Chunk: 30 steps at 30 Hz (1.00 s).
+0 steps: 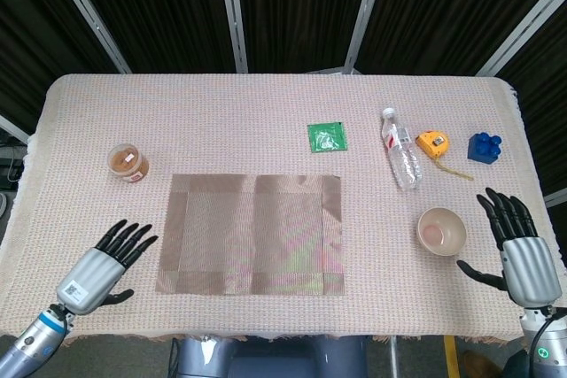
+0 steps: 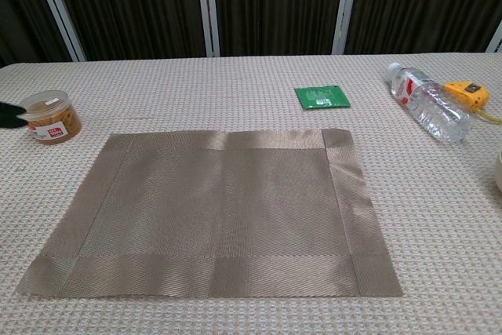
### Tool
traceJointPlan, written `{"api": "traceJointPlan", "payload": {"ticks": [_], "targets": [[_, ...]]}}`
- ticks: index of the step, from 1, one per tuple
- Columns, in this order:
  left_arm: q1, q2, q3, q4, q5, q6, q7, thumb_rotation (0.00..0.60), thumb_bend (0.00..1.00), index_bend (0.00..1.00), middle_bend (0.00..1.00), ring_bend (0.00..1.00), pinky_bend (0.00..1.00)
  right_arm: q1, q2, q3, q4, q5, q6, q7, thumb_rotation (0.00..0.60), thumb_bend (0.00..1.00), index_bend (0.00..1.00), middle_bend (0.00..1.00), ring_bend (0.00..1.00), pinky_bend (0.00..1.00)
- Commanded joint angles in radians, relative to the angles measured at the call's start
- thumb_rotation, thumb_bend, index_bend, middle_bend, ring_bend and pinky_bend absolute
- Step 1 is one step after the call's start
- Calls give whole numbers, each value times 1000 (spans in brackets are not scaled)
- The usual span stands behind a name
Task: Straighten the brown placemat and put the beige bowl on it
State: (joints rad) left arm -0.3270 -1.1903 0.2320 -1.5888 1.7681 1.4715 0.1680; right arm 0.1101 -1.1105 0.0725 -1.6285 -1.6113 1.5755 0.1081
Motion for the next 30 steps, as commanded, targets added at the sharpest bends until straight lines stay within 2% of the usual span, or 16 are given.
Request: {"api": "traceJointPlan", "payload": {"ticks": [1,6,9,13,23,30], "targets": [[45,33,-78,-90,-86,85,-10,600,0,0,0,0,0,13,-15,-1,14,40,-52,-25,600,0,0,0,0,0],[76,52,-147,-233,-221,100,45,600,0,0,0,0,0,42,-37,-22,24,78,-163,-8,600,0,0,0,0,0],[89,62,-180,-270,-253,128,103,600,0,0,0,0,0,62,-69,-31,66,104,-228,-31,600,0,0,0,0,0],[103,61,-191,-263,-264,138,163,600,0,0,0,0,0,84,-116,-28,100,148,-289,-82,600,0,1,0,0,0],[119,115,-215,-278,-266,132,57,600,0,0,0,0,0,132,-151,-12,125,292,-441,-181,600,0,34,0,0,0],[126,136,-212,-276,-247,112,0,600,0,0,0,0,0,143,-182,-12,146,331,-473,-212,600,0,111,0,0,0]]}}
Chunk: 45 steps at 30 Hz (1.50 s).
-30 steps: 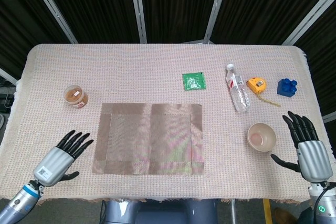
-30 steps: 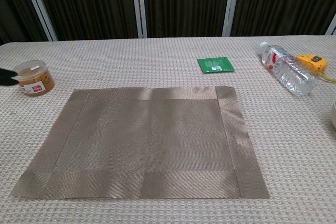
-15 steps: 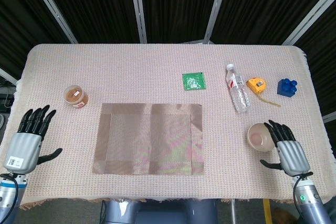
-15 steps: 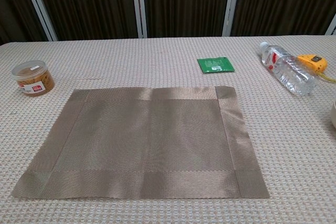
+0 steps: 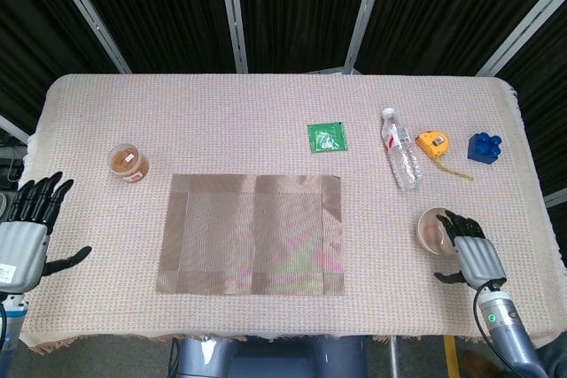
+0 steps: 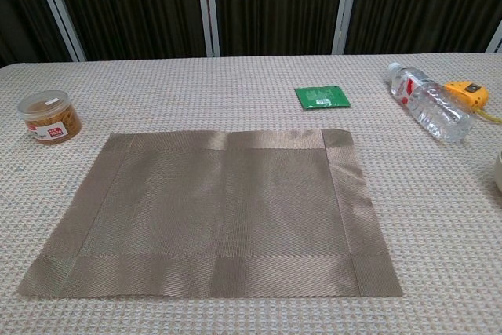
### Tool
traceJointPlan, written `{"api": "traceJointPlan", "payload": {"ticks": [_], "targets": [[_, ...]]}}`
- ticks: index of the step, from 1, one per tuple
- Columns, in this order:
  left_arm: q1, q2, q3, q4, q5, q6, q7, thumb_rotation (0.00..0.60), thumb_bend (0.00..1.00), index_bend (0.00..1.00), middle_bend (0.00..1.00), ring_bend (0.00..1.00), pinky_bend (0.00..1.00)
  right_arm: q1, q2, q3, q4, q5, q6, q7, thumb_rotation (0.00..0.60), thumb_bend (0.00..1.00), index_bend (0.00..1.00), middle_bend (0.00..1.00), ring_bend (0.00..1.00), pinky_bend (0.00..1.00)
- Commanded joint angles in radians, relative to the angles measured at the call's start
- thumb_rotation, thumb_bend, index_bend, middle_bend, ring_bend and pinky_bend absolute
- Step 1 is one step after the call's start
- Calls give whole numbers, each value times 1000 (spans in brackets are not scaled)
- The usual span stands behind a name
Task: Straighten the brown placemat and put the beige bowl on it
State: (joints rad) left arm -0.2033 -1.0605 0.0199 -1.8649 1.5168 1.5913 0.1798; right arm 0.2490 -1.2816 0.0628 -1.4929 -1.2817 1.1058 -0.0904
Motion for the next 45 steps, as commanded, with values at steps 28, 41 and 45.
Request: {"api": "traceJointPlan", "payload": {"ticks": [28,41,45], "targets": [[28,20,-4,-28,43,-50,-35,600,0,0,0,0,0,6,-123,13,103,-97,167,-54,600,327,790,0,0,0],[25,26,-17,-27,29,-80,-55,600,0,0,0,0,0,209,5,58,-310,-248,14,-363,600,323,790,0,0,0],[23,30,-28,-21,9,-91,-70,600,0,0,0,0,0,323,-29,123,-367,-162,-123,-494,600,322,790,0,0,0]]}}
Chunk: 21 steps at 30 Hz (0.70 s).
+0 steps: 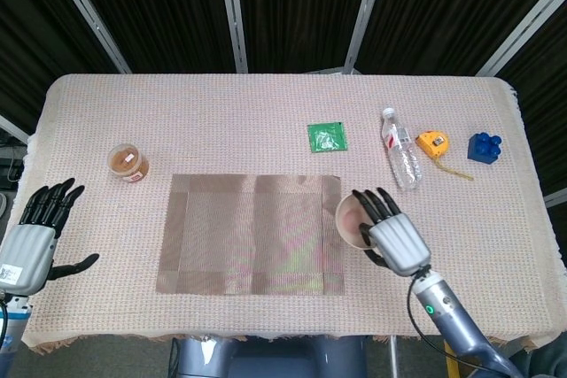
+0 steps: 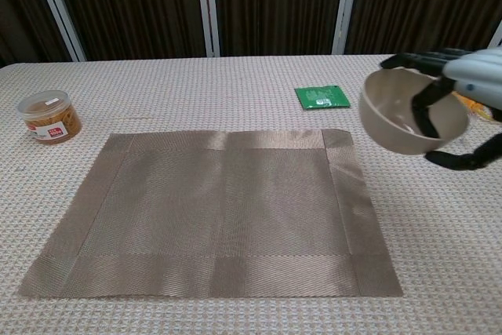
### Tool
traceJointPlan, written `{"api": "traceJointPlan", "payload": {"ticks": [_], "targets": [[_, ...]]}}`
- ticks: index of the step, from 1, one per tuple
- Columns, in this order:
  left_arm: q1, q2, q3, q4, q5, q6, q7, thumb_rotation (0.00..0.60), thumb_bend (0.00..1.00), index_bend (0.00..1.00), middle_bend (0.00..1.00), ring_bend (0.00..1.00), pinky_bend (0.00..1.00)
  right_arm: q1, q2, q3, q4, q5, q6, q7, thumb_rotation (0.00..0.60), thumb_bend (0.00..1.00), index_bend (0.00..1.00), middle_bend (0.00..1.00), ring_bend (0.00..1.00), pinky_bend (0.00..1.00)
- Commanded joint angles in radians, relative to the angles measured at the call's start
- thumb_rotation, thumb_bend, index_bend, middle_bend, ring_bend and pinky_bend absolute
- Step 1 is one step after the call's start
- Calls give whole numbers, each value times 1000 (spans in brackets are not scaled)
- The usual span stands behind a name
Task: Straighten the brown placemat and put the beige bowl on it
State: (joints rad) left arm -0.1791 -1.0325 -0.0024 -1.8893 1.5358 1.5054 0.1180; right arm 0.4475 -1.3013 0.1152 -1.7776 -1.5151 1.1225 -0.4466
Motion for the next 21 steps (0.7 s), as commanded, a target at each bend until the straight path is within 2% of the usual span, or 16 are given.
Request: {"api": "traceJointPlan", "payload": {"ticks": [1,5,12,15,21], "targets": [[-2,3,-9,5,-16,-8,-12,600,0,0,0,0,0,144,-20,82,-84,93,-161,-160,600,322,790,0,0,0],[-6,6,-25,18,-49,-24,-26,600,0,0,0,0,0,250,-86,128,-57,191,-255,-265,600,322,790,0,0,0],[-12,11,-56,37,-107,-46,-52,600,0,0,0,0,0,392,-229,154,63,349,-340,-368,600,322,791,0,0,0],[-16,9,-64,43,-127,-59,-51,600,0,0,0,0,0,436,-290,147,124,422,-351,-400,600,322,791,0,0,0],[-20,2,-70,54,-144,-71,-38,600,0,0,0,0,0,477,-356,113,215,476,-353,-428,600,322,792,0,0,0]]}}
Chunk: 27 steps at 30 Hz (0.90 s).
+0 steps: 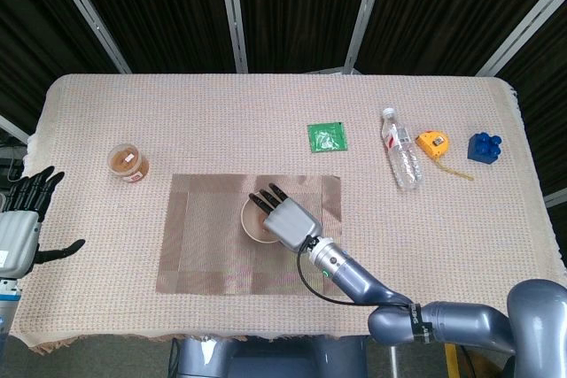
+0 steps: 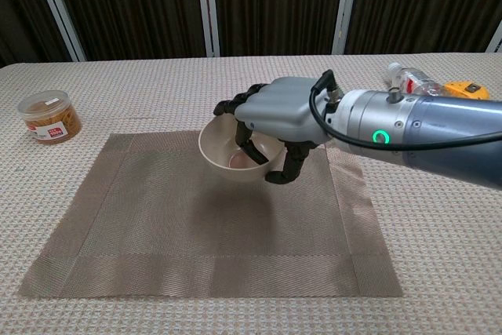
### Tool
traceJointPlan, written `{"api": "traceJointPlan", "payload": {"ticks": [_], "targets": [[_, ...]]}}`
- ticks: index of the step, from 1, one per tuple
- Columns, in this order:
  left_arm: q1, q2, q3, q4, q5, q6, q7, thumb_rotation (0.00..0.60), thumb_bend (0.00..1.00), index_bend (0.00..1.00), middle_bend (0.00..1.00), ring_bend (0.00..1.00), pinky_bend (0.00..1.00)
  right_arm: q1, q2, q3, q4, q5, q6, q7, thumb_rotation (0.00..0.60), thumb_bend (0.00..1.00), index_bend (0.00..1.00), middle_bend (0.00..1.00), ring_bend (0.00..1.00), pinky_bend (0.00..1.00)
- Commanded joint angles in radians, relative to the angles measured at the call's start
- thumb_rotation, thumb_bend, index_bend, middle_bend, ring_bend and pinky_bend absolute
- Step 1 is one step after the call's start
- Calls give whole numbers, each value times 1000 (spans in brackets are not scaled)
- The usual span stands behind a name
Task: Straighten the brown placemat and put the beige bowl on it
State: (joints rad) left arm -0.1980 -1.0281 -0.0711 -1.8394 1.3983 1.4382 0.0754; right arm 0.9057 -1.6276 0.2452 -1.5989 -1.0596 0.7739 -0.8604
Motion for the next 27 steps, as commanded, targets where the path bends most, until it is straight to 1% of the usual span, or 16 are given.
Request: {"api": "traceJointPlan", "payload": {"ticks": [1,4,5,6,7,8,9,10,11,17,21,24,27], "targets": [[-2,-4,-3,5,-9,-5,6,600,0,0,0,0,0,21,-34,-18,42,24,-4,-13,600,322,792,0,0,0],[-4,-10,-10,5,-22,-10,15,600,0,0,0,0,0,32,-57,-28,65,34,6,0,600,318,788,0,0,0],[-4,-11,-11,5,-22,-10,18,600,0,0,0,0,0,34,-58,-32,69,34,9,1,600,312,757,0,0,0],[-5,-12,-11,5,-22,-10,20,600,0,0,0,0,0,36,-60,-36,72,35,11,1,600,278,601,0,0,0],[-5,-14,-11,4,-21,-11,23,600,0,0,0,0,0,38,-60,-40,75,37,14,0,600,202,420,0,0,0],[-5,-14,-11,4,-21,-12,24,600,0,0,0,0,0,39,-59,-43,76,39,14,0,600,141,267,0,0,0],[-6,-15,-10,3,-20,-15,26,600,0,0,0,0,0,40,-56,-49,79,48,12,-4,600,56,93,0,0,0],[-7,-17,-9,2,-19,-17,29,600,0,0,0,0,0,42,-52,-54,77,57,10,-6,600,9,41,0,0,0],[-7,-17,-9,2,-19,-17,30,600,0,0,0,0,0,43,-50,-55,74,60,9,-4,600,0,3,0,0,0],[-10,-21,-11,3,-25,-29,34,600,0,0,0,0,0,20,-8,-57,2,12,66,47,600,0,0,0,0,0],[-13,-22,-12,4,-27,-37,32,600,0,0,0,0,0,-23,63,-73,-90,-52,145,61,600,0,0,0,0,0],[-14,-27,-10,11,-21,-38,36,600,0,0,0,0,0,-99,170,-107,-190,-144,257,94,600,0,0,0,0,0],[-11,-36,-8,21,-6,-27,48,600,0,0,0,0,0,-184,280,-153,-253,-245,363,164,600,0,0,0,0,0]]}}
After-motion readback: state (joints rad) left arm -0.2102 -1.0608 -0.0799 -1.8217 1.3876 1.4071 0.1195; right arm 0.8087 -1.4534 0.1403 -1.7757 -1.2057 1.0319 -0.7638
